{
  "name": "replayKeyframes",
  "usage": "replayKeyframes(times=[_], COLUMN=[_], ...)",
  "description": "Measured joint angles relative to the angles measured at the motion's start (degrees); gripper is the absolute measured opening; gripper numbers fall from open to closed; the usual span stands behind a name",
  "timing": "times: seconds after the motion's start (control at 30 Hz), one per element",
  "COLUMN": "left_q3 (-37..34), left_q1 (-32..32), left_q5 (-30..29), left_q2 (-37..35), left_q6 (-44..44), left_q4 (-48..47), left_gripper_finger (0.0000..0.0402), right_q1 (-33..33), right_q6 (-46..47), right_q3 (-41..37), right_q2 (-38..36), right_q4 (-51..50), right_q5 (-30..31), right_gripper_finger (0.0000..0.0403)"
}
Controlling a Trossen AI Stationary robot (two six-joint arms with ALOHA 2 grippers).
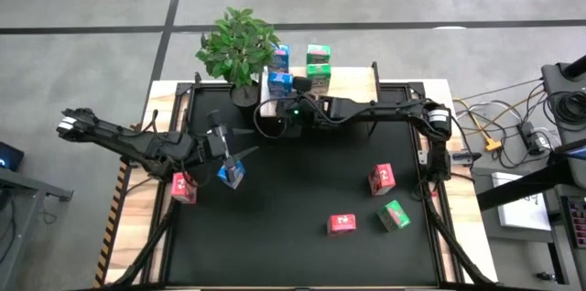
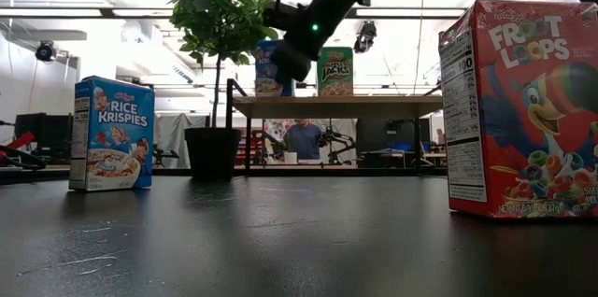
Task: Stack cereal on shelf
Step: Put the right blue cereal box on the shelf, aligned with the other blue cereal box
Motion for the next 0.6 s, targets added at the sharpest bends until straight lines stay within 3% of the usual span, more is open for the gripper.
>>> replayKeyframes(times=[0.33, 0.6], left_q3=[0.0, 0.0], left_q1=[0.0, 0.0], left_q5=[0.0, 0.0], left_q2=[0.0, 0.0], left_q6=[0.0, 0.0], left_q4=[-0.1, -1.3], left_gripper_finger=[0.0184, 0.0184], right_q1=[-0.6, 0.6], right_q6=[-1.5, 0.1], right_q3=[0.0, 0.0], right_q2=[0.0, -1.9], right_q4=[0.0, -6.0], right_q5=[1.5, 1.5], right_gripper_finger=[0.0009, 0.0009])
